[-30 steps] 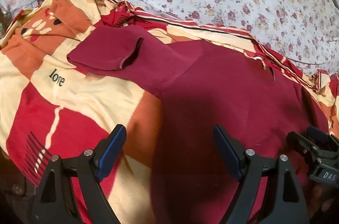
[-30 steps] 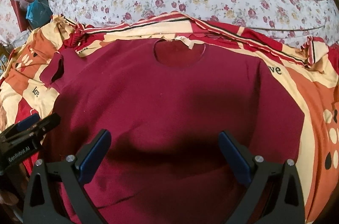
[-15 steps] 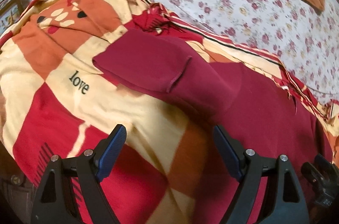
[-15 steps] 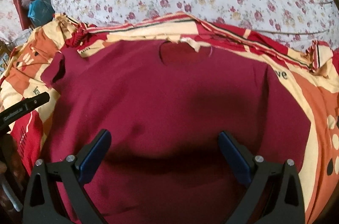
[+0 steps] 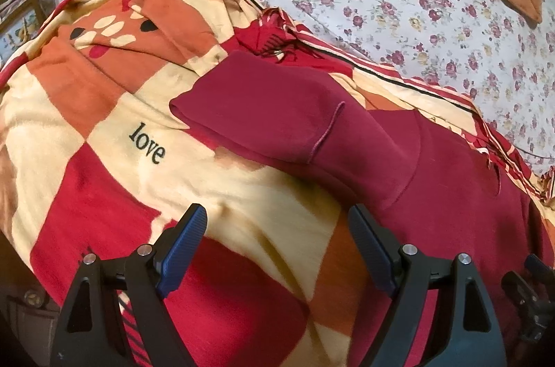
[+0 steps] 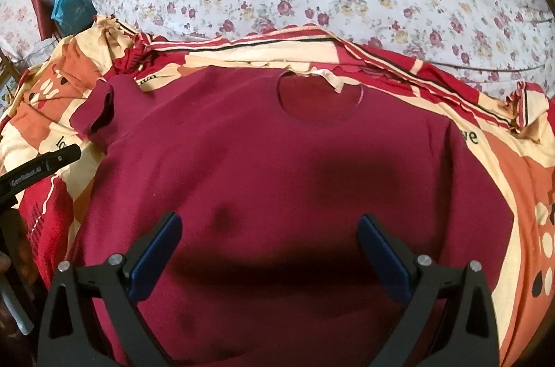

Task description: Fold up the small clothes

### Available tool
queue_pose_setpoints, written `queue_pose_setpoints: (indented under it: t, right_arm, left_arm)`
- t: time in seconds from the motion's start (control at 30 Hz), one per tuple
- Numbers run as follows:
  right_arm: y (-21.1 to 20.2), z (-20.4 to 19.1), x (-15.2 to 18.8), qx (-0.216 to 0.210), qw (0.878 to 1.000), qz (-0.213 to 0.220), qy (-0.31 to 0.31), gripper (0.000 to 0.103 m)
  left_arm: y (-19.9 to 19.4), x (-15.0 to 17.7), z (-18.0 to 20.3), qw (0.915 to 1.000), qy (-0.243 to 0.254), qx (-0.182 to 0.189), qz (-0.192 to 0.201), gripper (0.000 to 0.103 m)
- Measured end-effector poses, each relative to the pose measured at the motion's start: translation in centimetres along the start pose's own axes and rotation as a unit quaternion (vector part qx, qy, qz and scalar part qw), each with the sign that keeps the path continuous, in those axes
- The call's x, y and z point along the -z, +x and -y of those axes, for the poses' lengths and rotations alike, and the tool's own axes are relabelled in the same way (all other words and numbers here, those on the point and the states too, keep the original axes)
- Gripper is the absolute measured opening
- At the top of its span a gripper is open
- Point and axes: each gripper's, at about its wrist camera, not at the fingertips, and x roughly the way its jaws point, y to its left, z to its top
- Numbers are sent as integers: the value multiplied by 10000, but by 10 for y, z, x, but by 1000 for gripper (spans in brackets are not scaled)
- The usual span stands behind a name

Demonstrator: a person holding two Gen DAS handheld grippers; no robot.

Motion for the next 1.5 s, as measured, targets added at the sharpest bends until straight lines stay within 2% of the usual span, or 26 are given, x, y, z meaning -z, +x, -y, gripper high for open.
queue_pose_setpoints:
  t: [0.23,0.37,0.47,0.63,0.73,0.87,0.97,1.13,1.2,1.3,1.37,1.5]
  right_arm:
    - [10,-12,-2,-7,9998,-46,-201,103]
    - [15,-19,-2,-62,9996,-80,-273,103]
    - [16,-21,-7,-188,9995,-71,-247,102]
    - [13,-38,-34,-972,9949,28,-248,92]
    - [19,-64,-56,-1567,9868,66,-395,79]
    - [44,-105,-78,-2076,9769,-125,-499,65]
    - [67,-133,-89,-2411,9686,-355,-495,64]
    - [107,-165,-101,-2604,9627,-612,-411,64]
    - [120,-173,-108,-2669,9609,-647,-343,61]
    - [137,-180,-116,-2655,9613,-685,-269,37]
    - [142,-184,-119,-2448,9673,-613,-260,11]
    - [121,-173,-125,-2579,9650,-445,-167,6]
  left_arm:
    - [4,-10,-13,10000,-68,33,24,66]
    - [13,-22,-14,9999,100,-73,-47,66]
    - [23,-29,-11,9998,140,-10,-138,66]
    - [24,-32,-22,9999,-61,-7,-106,62]
    - [23,-27,-35,9995,-148,-226,-131,62]
    - [22,-18,-54,9976,-283,-630,-26,62]
    - [25,-15,-69,9969,-543,-573,-15,62]
    - [33,-12,-78,9960,-816,-361,-53,62]
    - [38,-10,-77,9960,-826,-302,-138,62]
    - [43,-9,-75,9960,-816,-286,-222,62]
    - [42,-9,-75,9960,-823,-293,-171,62]
    - [43,-10,-74,9961,-810,-302,-156,62]
